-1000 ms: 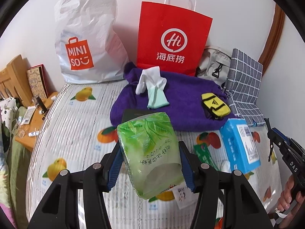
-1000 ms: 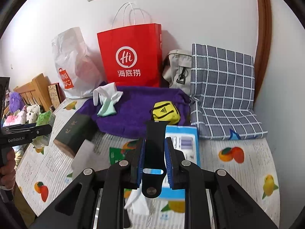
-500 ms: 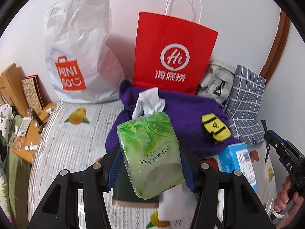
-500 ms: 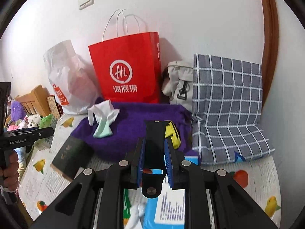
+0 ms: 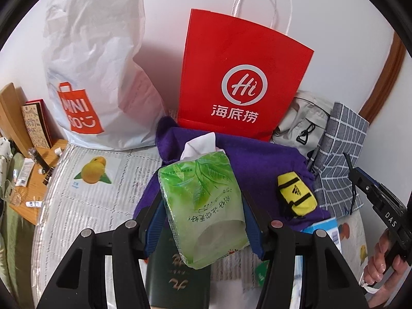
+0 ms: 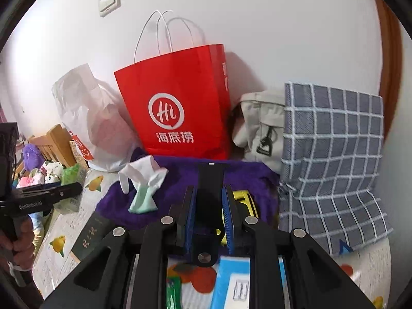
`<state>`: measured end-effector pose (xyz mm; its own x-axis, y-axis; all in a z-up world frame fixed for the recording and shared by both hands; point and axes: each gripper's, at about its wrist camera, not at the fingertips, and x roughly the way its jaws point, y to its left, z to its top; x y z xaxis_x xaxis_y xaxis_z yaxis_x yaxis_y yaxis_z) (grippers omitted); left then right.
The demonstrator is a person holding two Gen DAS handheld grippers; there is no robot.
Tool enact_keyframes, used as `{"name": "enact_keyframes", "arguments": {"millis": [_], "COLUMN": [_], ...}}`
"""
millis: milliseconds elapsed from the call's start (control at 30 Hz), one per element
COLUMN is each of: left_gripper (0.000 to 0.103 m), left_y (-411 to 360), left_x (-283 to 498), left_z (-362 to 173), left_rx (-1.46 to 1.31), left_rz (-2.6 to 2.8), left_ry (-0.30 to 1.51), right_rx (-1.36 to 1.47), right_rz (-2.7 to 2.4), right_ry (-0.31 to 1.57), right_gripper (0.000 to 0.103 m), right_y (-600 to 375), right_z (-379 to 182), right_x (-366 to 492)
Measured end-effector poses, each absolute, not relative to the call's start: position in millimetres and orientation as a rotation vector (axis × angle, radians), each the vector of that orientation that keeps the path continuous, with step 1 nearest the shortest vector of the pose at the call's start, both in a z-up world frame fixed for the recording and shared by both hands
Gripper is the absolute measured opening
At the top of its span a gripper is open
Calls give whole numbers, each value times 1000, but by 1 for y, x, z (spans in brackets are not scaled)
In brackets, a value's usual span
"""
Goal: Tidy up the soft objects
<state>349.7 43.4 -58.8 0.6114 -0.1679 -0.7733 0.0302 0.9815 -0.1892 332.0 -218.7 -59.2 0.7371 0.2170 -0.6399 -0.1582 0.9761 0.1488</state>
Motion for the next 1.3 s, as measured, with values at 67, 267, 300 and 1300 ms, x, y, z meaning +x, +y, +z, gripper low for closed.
{"name": "enact_keyframes", "arguments": {"millis": [67, 267, 300, 1300], "left_gripper": [53, 53, 53, 56], "left_y": [41, 35, 34, 33], "left_x": [358, 382, 385, 439], "left_z": [-61, -73, -76, -168], "left_rx": [-171, -165, -165, -226], "left_rz": [-119, -112, -112, -110], "left_ry": [915, 935, 941, 1163], "right_rx": [71, 56, 57, 178], "right_rz": [215, 251, 250, 225], "right_ry": [705, 704, 709, 1032], "right_gripper": [21, 21, 21, 21], "right_y": [-214, -204, -203, -225], "right_z": [-57, -61, -64, -183], "right_x": [344, 372, 376, 434]}}
